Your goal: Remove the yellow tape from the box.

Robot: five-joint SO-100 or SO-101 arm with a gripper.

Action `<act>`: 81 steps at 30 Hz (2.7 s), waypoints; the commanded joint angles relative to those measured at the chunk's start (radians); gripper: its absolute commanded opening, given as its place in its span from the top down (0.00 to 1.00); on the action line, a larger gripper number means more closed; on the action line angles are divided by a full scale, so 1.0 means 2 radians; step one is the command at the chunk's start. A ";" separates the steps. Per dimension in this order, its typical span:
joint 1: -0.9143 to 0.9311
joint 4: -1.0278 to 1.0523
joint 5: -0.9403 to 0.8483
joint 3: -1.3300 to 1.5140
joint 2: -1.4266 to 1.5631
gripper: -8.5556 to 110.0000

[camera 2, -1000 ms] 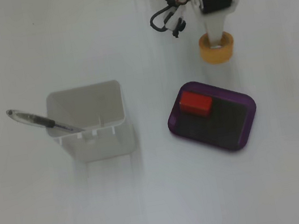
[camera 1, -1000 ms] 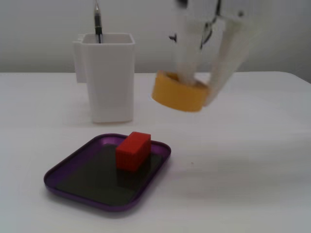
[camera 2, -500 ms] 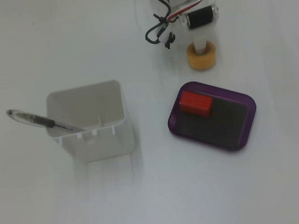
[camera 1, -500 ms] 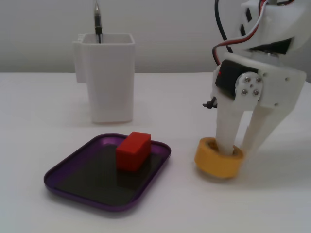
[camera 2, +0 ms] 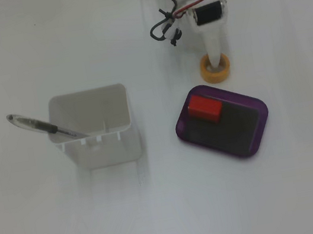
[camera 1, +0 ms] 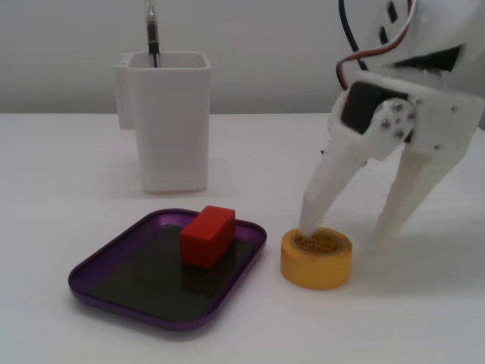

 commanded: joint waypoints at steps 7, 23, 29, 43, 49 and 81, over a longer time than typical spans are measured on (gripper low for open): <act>0.037 0.056 -0.050 -0.008 0.237 0.73; 0.090 0.059 -0.042 0.342 0.665 0.73; 0.087 0.067 -0.041 0.420 0.740 0.73; 0.088 0.076 0.008 0.438 0.723 0.93; 0.087 0.075 0.011 0.438 0.723 0.93; 0.089 0.070 0.008 0.438 0.723 0.93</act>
